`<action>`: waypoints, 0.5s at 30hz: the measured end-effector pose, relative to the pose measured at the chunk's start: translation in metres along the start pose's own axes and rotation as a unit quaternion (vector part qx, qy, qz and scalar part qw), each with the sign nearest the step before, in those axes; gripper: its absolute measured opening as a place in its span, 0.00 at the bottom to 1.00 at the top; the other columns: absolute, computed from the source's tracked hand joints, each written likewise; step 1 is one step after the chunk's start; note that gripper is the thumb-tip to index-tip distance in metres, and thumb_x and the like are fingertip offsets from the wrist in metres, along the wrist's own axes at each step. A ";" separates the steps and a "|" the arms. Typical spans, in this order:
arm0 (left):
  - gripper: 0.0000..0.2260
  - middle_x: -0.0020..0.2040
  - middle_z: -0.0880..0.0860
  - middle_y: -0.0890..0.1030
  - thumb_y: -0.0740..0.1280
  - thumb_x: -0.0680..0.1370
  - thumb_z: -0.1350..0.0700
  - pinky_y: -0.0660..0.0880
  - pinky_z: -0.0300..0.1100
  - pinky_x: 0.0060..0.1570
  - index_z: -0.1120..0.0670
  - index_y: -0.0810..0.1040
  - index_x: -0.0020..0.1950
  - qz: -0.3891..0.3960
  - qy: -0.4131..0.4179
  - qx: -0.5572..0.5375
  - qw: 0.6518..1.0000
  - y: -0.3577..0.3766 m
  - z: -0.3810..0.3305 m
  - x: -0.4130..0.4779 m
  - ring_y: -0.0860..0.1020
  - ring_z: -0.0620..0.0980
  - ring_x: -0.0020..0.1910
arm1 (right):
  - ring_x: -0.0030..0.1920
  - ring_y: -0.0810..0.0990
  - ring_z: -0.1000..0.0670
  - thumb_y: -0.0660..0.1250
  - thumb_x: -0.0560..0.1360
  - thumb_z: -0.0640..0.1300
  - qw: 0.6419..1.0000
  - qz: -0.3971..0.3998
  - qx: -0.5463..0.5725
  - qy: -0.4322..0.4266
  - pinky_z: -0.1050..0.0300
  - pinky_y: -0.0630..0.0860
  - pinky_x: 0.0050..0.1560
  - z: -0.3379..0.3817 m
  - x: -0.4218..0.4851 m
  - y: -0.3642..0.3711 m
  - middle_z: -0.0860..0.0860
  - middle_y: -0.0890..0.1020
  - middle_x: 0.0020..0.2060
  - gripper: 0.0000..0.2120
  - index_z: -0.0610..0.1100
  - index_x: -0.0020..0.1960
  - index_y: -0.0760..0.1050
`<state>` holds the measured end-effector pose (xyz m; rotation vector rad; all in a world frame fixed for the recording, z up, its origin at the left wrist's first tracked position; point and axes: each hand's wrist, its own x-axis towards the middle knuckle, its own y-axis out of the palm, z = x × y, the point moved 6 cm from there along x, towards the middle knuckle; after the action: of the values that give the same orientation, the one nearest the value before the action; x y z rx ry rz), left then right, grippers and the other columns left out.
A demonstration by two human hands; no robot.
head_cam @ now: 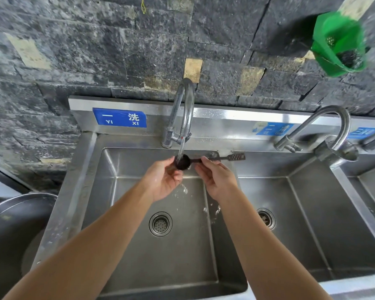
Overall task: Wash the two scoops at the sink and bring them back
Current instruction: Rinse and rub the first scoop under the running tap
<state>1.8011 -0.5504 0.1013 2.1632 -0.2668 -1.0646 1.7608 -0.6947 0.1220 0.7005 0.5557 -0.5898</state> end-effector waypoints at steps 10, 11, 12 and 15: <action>0.19 0.30 0.52 0.75 0.57 0.83 0.47 0.69 0.39 0.28 0.57 0.76 0.40 -0.014 0.033 -0.168 0.985 0.011 0.011 0.019 0.71 0.48 0.25 | 0.35 0.86 0.48 0.71 0.74 0.36 0.978 0.063 0.153 0.129 0.61 0.83 0.41 -0.084 -0.028 -0.024 0.39 0.86 0.39 0.06 0.32 0.44 0.83; 0.18 0.29 0.51 0.73 0.56 0.83 0.48 0.66 0.37 0.24 0.56 0.74 0.38 -0.016 0.031 -0.176 0.984 0.011 0.010 0.021 0.69 0.47 0.23 | 0.36 0.86 0.47 0.72 0.72 0.36 0.977 0.056 0.163 0.125 0.60 0.84 0.43 -0.086 -0.028 -0.035 0.40 0.86 0.39 0.06 0.32 0.43 0.84; 0.19 0.29 0.51 0.71 0.56 0.83 0.48 0.63 0.36 0.21 0.55 0.73 0.37 -0.020 0.030 -0.175 0.984 0.011 0.010 0.022 0.67 0.46 0.22 | 0.37 0.87 0.47 0.74 0.70 0.36 0.977 0.047 0.168 0.119 0.59 0.84 0.43 -0.087 -0.028 -0.046 0.40 0.86 0.40 0.05 0.33 0.42 0.84; 0.19 0.31 0.51 0.68 0.56 0.84 0.48 0.58 0.35 0.18 0.56 0.71 0.36 -0.040 0.030 -0.173 0.984 0.007 0.016 0.026 0.66 0.46 0.21 | 0.36 0.87 0.47 0.76 0.66 0.34 0.981 0.025 0.160 0.103 0.59 0.84 0.37 -0.084 -0.019 -0.075 0.40 0.86 0.39 0.06 0.33 0.41 0.85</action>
<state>1.8061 -0.5757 0.0836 1.9007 0.0336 -1.0051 1.6754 -0.6744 0.0490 1.0865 0.6401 -0.5677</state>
